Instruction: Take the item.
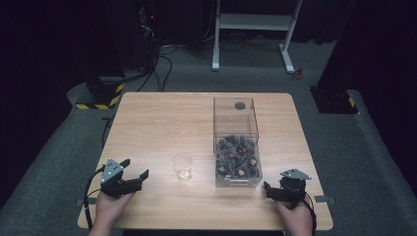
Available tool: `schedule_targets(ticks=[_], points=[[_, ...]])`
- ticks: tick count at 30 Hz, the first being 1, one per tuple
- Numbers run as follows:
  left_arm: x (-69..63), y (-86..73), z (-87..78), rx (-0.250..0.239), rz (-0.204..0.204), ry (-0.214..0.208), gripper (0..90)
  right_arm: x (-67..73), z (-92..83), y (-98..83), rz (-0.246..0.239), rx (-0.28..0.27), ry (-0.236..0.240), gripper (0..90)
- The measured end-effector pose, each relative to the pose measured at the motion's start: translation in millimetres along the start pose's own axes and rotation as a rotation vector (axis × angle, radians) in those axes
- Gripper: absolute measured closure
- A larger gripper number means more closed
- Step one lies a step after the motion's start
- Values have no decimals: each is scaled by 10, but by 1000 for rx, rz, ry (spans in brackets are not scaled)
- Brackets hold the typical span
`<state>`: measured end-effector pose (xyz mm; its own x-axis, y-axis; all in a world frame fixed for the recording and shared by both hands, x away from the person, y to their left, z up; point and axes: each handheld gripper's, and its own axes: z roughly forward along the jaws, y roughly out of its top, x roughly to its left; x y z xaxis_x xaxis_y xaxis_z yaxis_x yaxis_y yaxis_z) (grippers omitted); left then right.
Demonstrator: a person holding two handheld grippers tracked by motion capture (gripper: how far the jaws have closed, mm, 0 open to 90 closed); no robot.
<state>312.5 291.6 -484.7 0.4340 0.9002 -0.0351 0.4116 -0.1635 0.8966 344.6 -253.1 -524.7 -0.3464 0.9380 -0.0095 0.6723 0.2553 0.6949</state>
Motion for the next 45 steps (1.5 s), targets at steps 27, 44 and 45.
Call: schedule_targets(ticks=[27,44,45], points=[[-146,204,22,19,-19,-87,176,1,-1,-2,-7,-2,4,80],[-325,384,85,4,11,-116,173,3,-1,-1,-4,-2,4,80],[-335,399,92,3,25,-118,174,3,-1,-2,-5,-2,4,80]])
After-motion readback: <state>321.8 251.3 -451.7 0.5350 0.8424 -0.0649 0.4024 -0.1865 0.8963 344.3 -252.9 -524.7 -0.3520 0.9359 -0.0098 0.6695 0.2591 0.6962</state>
